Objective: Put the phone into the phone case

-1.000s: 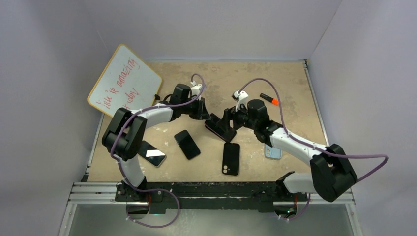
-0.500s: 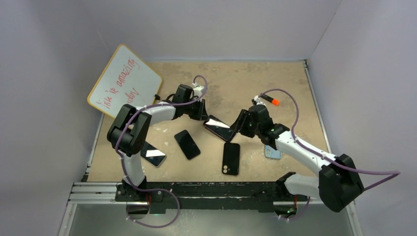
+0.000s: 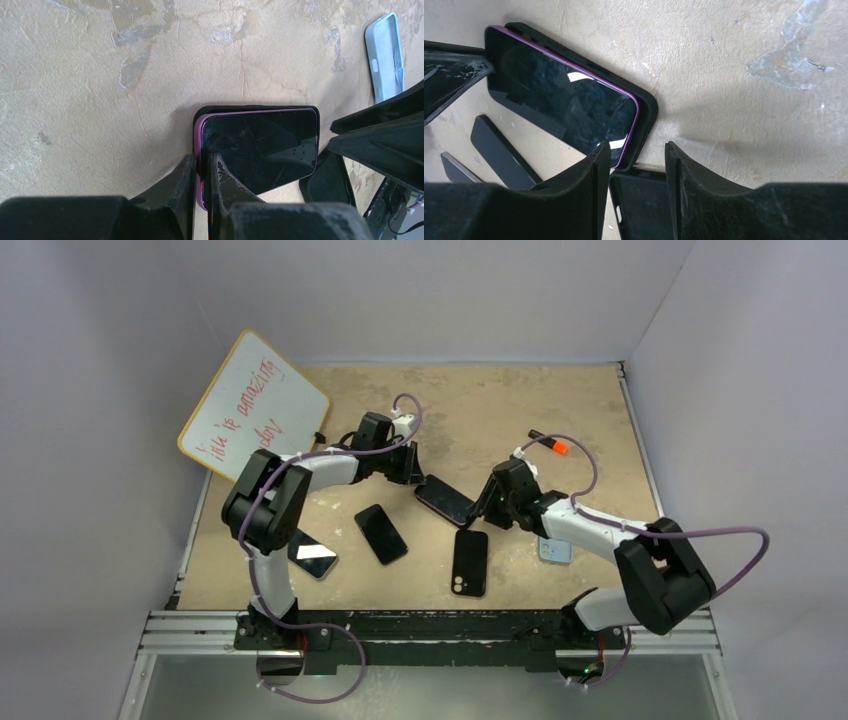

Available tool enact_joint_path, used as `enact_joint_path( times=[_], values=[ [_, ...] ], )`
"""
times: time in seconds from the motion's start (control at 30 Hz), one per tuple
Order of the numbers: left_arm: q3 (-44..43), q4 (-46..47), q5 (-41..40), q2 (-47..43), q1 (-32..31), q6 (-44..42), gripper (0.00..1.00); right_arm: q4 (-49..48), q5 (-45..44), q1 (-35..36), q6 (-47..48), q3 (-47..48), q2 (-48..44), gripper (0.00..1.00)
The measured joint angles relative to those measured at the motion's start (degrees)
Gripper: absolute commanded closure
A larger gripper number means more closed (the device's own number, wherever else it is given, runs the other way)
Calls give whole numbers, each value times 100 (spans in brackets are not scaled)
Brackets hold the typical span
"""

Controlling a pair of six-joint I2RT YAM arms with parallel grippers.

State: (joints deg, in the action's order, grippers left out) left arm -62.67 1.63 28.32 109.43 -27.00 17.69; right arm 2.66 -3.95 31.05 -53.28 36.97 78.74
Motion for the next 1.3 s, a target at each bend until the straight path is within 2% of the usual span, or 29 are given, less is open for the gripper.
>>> enact_joint_path(
  times=[0.23,0.4,0.63,0.87,1.03,1.3],
  values=[
    [0,96,22,48,-7,225,99,-455,55,0,-94,-17,490,59],
    [2,188,-31,72,-48,494,99,-903,92,-4,-310,-181,529,62],
    [173,442,-240,72,-120,1104,94,-986,153,-50,-595,-243,535,63],
    [269,527,-452,9,-184,1502,72,-1202,138,-66,-876,-411,448,57],
    [188,166,-632,-111,-280,1604,57,-1187,44,-57,-863,-463,310,50],
    [52,-782,-1016,-629,-415,1576,53,-636,35,-52,-282,-496,-649,35]
  ],
)
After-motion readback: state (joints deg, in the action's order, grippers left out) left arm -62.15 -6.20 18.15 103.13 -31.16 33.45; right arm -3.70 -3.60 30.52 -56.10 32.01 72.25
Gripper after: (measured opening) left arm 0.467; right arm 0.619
